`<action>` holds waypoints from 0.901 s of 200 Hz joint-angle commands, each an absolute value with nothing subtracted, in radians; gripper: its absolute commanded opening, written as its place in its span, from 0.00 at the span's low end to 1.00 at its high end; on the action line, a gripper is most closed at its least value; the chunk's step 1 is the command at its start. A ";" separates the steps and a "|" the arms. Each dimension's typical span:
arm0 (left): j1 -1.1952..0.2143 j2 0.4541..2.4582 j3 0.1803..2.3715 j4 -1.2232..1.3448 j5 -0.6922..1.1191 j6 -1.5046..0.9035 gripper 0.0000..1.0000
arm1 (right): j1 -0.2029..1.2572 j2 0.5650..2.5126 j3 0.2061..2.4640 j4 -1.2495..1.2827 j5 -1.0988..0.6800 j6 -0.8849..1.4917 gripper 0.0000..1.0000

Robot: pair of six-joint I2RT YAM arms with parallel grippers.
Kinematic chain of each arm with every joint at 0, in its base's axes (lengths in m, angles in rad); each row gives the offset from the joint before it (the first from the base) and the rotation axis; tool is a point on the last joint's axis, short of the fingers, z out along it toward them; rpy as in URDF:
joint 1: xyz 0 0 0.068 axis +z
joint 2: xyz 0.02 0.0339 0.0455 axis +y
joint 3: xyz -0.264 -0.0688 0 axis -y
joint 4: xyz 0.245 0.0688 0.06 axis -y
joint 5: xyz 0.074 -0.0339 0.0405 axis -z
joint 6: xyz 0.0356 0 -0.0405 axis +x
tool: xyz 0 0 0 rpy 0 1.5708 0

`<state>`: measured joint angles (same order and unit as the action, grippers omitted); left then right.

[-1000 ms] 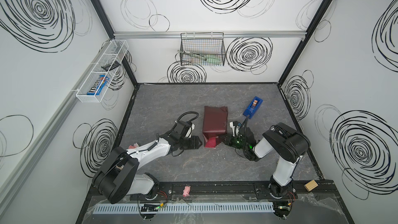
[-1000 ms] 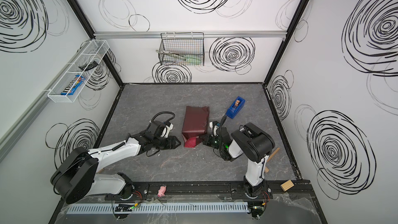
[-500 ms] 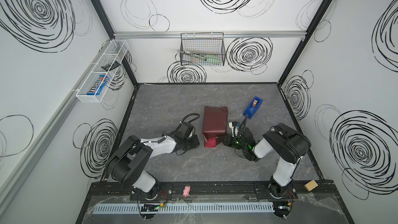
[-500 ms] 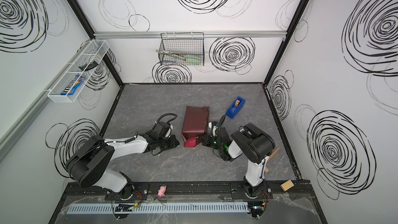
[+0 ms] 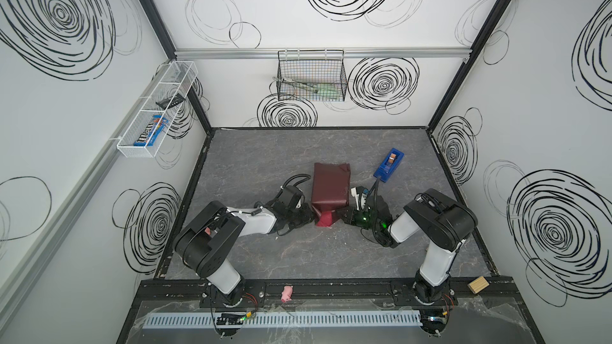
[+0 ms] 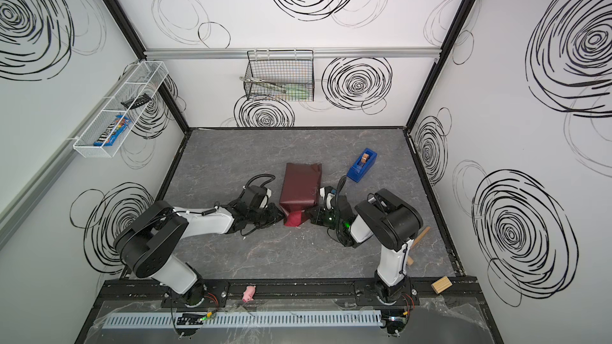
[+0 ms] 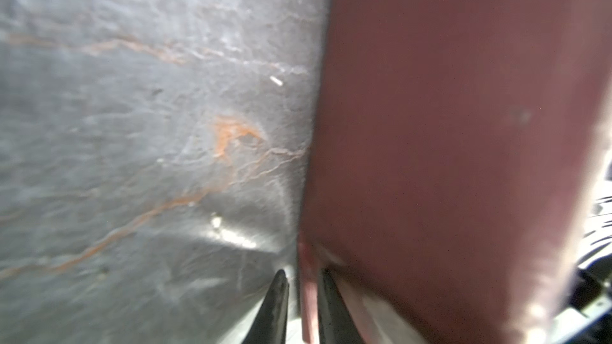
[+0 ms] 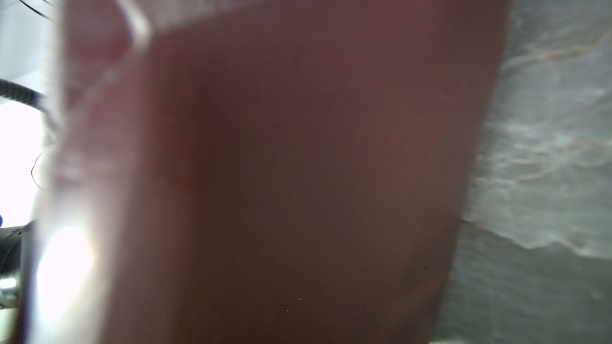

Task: Wrap a gift box in wrapping paper
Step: Fold the wrapping paper for the gift box.

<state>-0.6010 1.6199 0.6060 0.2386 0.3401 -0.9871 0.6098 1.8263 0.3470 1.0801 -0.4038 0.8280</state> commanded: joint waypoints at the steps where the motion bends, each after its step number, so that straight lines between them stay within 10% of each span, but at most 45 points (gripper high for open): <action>1: -0.612 1.640 0.597 0.354 0.364 -1.055 0.22 | 0.619 1.871 0.341 1.017 -0.409 0.822 0.00; 59: -0.633 1.698 0.583 0.443 0.367 -1.128 0.08 | 0.619 1.883 0.348 1.023 -0.412 0.821 0.00; 180: -0.632 1.596 0.535 0.324 0.207 -1.118 0.16 | 0.618 1.917 0.350 1.047 -0.422 0.823 0.00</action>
